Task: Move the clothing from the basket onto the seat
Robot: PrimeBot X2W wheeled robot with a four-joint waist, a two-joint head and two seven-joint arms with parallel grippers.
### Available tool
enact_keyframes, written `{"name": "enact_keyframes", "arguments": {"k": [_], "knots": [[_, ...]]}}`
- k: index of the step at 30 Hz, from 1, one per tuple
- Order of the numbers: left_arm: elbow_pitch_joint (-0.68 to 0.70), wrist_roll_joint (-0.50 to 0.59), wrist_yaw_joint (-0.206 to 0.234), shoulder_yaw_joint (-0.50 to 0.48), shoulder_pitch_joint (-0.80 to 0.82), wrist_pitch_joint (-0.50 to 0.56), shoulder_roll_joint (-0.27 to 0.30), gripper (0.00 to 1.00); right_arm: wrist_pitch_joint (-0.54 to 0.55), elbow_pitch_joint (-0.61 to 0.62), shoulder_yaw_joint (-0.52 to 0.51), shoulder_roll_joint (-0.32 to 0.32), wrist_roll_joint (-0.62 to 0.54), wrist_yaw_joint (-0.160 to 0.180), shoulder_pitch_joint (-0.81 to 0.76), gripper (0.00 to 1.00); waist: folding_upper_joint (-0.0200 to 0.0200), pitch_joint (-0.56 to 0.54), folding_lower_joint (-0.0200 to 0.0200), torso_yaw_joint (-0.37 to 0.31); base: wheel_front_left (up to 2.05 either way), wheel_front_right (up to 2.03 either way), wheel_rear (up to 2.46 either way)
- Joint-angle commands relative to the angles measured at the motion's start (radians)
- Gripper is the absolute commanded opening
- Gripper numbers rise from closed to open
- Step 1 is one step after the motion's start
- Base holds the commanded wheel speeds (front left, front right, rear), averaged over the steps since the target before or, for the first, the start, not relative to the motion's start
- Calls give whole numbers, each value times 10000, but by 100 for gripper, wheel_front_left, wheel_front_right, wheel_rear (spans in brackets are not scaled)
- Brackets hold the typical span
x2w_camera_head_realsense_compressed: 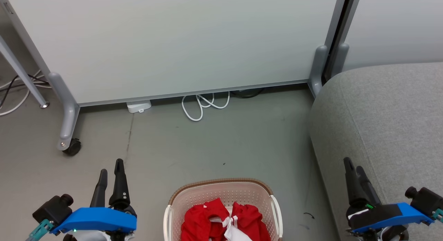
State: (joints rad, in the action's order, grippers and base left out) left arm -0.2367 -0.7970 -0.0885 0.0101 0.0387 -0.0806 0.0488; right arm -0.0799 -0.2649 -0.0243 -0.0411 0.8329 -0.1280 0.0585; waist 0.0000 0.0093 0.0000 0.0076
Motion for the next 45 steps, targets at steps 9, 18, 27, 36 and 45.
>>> {"name": "enact_keyframes", "arguments": {"k": [9,18,27,36,45], "knots": [[172,1554,72,234,74,-377,118,100,-385,-7,140,-80,-1564,-27,278,100,0,22,0,24,0,0,0],[68,2584,94,381,47,-626,151,100,-639,-122,243,-88,-2587,-26,297,100,0,8,0,44,0,0,0],[-123,3413,89,515,54,-861,153,100,-873,-437,303,-95,-3495,-27,354,100,0,-27,0,55,0,0,0],[-319,4171,55,633,21,-1080,142,100,-1025,-721,331,-101,-4315,-30,402,100,0,-70,0,68,0,0,0],[-418,4896,46,702,-39,-1273,148,100,-1208,-861,364,-106,-5035,-32,419,100,0,-105,0,45,0,0,0]]}}
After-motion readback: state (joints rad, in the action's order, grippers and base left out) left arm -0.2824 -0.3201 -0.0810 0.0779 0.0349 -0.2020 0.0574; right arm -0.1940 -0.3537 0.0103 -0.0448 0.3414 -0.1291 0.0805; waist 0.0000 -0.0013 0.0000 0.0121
